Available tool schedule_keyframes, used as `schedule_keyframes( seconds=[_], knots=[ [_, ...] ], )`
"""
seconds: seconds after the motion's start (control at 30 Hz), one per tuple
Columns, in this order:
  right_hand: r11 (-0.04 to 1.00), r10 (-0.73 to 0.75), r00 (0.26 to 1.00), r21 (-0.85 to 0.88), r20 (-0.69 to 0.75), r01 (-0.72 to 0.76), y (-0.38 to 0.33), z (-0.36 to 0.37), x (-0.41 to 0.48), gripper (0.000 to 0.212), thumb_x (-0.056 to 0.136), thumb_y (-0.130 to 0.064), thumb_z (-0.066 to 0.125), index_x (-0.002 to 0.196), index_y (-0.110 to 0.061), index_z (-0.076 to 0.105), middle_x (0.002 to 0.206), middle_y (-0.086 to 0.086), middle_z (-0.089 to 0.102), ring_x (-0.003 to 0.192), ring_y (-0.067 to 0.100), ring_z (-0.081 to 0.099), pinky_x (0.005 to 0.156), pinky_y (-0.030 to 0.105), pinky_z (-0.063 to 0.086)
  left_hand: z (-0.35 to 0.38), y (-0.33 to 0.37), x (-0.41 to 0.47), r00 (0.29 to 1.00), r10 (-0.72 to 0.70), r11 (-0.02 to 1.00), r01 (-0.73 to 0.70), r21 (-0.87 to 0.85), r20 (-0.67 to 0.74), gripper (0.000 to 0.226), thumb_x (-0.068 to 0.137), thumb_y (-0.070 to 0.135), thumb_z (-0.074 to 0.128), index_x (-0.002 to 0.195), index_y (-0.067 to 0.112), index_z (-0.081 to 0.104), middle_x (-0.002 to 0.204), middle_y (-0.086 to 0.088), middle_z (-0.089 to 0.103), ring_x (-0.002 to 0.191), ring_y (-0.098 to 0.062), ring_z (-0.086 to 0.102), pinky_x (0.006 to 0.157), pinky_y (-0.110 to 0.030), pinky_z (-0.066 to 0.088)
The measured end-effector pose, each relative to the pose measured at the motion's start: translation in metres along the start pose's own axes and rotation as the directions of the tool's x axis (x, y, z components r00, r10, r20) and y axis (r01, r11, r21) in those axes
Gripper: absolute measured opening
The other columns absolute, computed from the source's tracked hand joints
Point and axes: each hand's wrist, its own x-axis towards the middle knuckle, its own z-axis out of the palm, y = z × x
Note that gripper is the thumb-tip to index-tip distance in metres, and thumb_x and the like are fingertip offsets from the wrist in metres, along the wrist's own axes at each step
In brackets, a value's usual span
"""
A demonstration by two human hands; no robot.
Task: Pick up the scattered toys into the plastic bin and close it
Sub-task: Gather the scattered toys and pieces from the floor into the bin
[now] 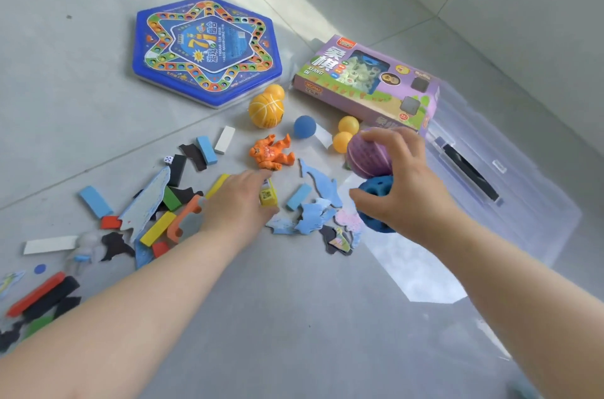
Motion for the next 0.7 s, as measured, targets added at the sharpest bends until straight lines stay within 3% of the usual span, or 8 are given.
schedule_keyframes(
  seconds=[0.1, 0.2, 0.27, 0.37, 0.47, 0.57, 0.63, 0.7],
  knots=[
    [0.979, -0.013, 0.999, 0.204, -0.044, 0.022, 0.01, -0.052, -0.042, 0.062, 0.065, -0.027, 0.075, 0.096, -0.062, 0.035, 0.115, -0.02, 0.034, 0.081, -0.001, 0.052, 0.069, 0.01, 0.043, -0.012, 0.046, -0.014, 0.982, 0.105, 0.975, -0.133, -0.18, -0.158, 0.056, 0.078, 0.021, 0.069, 0.129, 0.019, 0.047, 0.125, 0.0, 0.053, 0.12, -0.018, 0.044, 0.084, -0.017, 0.029],
    [0.925, 0.103, 0.987, 0.377, -0.123, -0.049, 0.029, -0.104, -0.081, 0.056, 0.05, -0.038, 0.067, 0.082, -0.071, 0.035, 0.105, -0.022, 0.049, 0.071, -0.009, 0.06, 0.057, -0.001, 0.042, -0.02, 0.099, -0.034, 0.918, 0.298, 0.905, -0.359, -0.229, -0.263, 0.055, 0.071, 0.019, 0.076, 0.122, 0.016, 0.055, 0.105, 0.006, 0.056, 0.103, -0.013, 0.049, 0.072, -0.006, 0.028],
    [0.91, 0.13, 0.967, 0.414, -0.219, -0.029, 0.051, -0.141, -0.115, 0.053, 0.044, -0.041, 0.064, 0.081, -0.07, 0.039, 0.091, -0.04, 0.053, 0.066, -0.009, 0.063, 0.056, 0.001, 0.045, -0.021, 0.136, -0.049, 0.885, 0.393, 0.854, -0.453, -0.258, -0.251, 0.056, 0.067, 0.024, 0.079, 0.119, 0.024, 0.057, 0.101, 0.016, 0.053, 0.096, -0.007, 0.049, 0.071, -0.005, 0.033],
    [0.919, 0.182, 0.882, 0.394, -0.434, 0.004, 0.086, -0.189, -0.178, 0.061, 0.053, -0.021, 0.064, 0.082, -0.069, 0.042, 0.083, -0.042, 0.059, 0.067, -0.003, 0.065, 0.061, 0.011, 0.049, -0.018, 0.204, -0.068, 0.814, 0.544, 0.756, -0.581, -0.302, -0.202, 0.057, 0.063, 0.035, 0.077, 0.115, 0.028, 0.057, 0.095, 0.03, 0.047, 0.091, 0.008, 0.045, 0.077, 0.003, 0.033],
    [0.927, 0.217, 0.797, 0.376, -0.564, 0.013, 0.127, -0.222, -0.243, 0.064, 0.056, -0.012, 0.06, 0.093, -0.062, 0.044, 0.089, -0.041, 0.059, 0.073, -0.005, 0.066, 0.064, 0.005, 0.05, 0.0, 0.279, -0.086, 0.703, 0.687, 0.645, -0.706, -0.291, -0.182, 0.058, 0.061, 0.036, 0.066, 0.117, 0.02, 0.059, 0.094, 0.025, 0.046, 0.09, 0.01, 0.041, 0.079, 0.005, 0.029],
    [0.929, 0.324, 0.73, 0.346, -0.602, -0.128, 0.169, -0.227, -0.297, 0.065, 0.054, -0.027, 0.065, 0.095, -0.07, 0.038, 0.11, -0.032, 0.051, 0.086, -0.009, 0.061, 0.071, 0.0, 0.046, 0.038, 0.348, -0.116, 0.563, 0.817, 0.513, -0.808, -0.289, -0.125, 0.06, 0.061, 0.036, 0.064, 0.118, 0.018, 0.059, 0.103, 0.014, 0.057, 0.097, -0.001, 0.047, 0.08, -0.008, 0.033],
    [0.933, 0.36, 0.737, 0.23, -0.572, -0.277, 0.205, -0.212, -0.327, 0.058, 0.051, -0.049, 0.057, 0.097, -0.074, 0.032, 0.12, -0.031, 0.031, 0.094, -0.006, 0.048, 0.076, 0.011, 0.047, 0.071, 0.38, -0.141, 0.403, 0.914, 0.384, -0.891, -0.242, -0.032, 0.057, 0.06, 0.035, 0.066, 0.113, 0.014, 0.062, 0.104, 0.001, 0.067, 0.095, -0.006, 0.052, 0.079, -0.015, 0.036],
    [0.873, 0.449, 0.72, 0.089, -0.529, -0.479, 0.243, -0.183, -0.349, 0.056, 0.056, -0.052, 0.058, 0.107, -0.062, 0.037, 0.126, -0.022, 0.024, 0.094, 0.017, 0.051, 0.07, 0.033, 0.046, 0.104, 0.396, -0.162, 0.285, 0.955, 0.294, -0.945, -0.145, 0.08, 0.054, 0.057, 0.039, 0.065, 0.104, 0.013, 0.065, 0.094, -0.001, 0.072, 0.084, -0.012, 0.064, 0.069, -0.019, 0.045]
  ],
)
